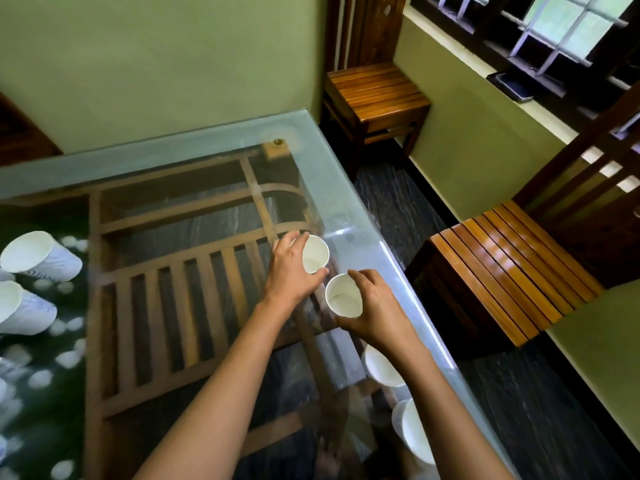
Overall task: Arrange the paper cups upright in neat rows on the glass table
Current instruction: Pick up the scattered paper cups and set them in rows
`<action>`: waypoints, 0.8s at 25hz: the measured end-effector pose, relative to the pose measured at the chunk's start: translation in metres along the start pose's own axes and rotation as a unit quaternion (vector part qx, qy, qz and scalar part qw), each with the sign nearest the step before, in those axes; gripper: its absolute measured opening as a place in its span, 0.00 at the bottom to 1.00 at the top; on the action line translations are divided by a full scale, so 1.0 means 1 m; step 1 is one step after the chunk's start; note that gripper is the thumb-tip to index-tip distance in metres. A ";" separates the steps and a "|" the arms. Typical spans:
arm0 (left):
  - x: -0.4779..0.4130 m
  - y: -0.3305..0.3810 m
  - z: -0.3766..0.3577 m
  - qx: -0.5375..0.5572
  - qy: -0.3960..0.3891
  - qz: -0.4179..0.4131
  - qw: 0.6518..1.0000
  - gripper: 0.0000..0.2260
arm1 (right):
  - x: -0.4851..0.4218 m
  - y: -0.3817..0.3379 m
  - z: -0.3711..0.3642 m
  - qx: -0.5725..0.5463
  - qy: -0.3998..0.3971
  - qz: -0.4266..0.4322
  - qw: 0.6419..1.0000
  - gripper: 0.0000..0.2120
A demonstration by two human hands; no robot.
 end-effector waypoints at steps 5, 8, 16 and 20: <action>0.056 -0.075 0.077 0.000 0.065 0.088 0.994 0.31 | -0.001 -0.053 -0.033 -0.015 -0.042 0.047 0.998 0.38; 0.101 -0.124 0.136 -0.010 0.134 0.147 0.980 0.31 | -0.002 -0.109 -0.069 -0.015 -0.080 0.104 0.991 0.38; 0.186 -0.201 0.239 -0.043 0.220 0.211 0.951 0.32 | 0.000 -0.258 -0.165 -0.026 -0.158 0.223 0.961 0.37; 0.210 -0.219 0.249 -0.042 0.203 0.231 0.951 0.32 | 0.000 -0.307 -0.196 -0.028 -0.175 0.263 0.948 0.33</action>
Point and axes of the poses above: each hand's wrist, its own x-axis away from the middle knuckle, its own z-axis out of the back of the hand, y = z × x, the point moved 4 cm from there along -x, towards the middle knuckle, and after that the axes turned 7 degrees about y, right-handed, at the moved point
